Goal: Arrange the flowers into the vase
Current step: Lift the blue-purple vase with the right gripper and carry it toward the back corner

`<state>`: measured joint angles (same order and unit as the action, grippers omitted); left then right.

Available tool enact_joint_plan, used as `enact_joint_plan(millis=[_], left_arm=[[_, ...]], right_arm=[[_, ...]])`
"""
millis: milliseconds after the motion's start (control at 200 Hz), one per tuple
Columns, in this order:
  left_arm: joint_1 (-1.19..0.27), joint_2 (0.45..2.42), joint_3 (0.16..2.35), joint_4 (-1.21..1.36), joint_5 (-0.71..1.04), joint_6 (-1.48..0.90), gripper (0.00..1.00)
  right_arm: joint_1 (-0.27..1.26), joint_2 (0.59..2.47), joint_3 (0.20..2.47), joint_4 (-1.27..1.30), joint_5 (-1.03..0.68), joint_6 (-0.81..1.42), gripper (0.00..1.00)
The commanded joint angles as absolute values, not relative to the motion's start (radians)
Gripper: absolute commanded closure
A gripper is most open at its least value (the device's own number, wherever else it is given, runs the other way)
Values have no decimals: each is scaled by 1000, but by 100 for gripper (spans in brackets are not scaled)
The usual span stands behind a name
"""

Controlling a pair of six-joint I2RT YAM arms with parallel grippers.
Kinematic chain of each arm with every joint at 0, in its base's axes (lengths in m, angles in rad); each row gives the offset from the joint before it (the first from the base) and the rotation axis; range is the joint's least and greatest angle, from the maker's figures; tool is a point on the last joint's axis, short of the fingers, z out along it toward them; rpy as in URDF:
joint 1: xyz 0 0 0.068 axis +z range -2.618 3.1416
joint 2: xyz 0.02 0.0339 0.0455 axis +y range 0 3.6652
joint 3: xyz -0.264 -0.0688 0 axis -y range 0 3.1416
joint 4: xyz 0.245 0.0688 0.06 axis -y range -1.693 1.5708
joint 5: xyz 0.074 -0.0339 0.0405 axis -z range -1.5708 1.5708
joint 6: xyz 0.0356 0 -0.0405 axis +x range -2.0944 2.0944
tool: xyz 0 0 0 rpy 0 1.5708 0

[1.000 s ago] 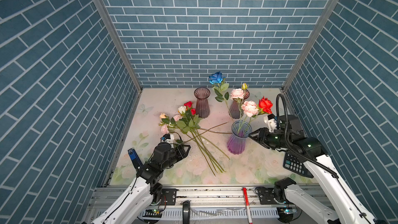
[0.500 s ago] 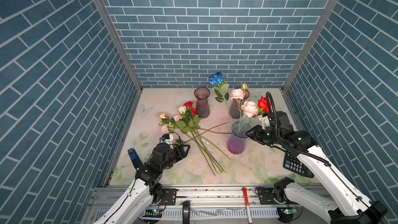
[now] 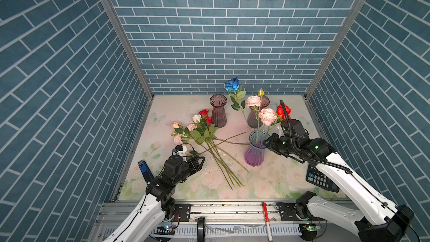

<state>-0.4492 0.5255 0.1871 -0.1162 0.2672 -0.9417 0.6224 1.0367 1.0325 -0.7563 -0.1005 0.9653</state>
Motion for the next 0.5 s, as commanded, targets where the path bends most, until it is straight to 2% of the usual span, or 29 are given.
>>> enact_joint_plan(millis=[0,40,75,270,285,350,385,495], left_arm=[[-439,512,173,-136,270,-927,41],[-439,506,172,-137,270,-927,41],[-437,501,170,-139,270,-927,41],[-425,483,162,-141,283,-928,41],[-423,483,163,-142,283,-928,41],[-418,480,159,-142,287,-927,41],[-416,480,160,-139,288,-927,41],[-400,491,161,-121,299,-920,41]], right_arm=[[652,1061,1058,-816,-28,994,76],[657,1066,1063,-823,-14,997,77],[658,1070,1067,-829,-6,997,83],[659,1081,1090,-858,17,997,86],[660,1083,1093,-860,16,997,90],[661,1089,1106,-870,16,996,94],[660,1093,1115,-877,12,994,100],[658,1106,1157,-905,15,982,100]])
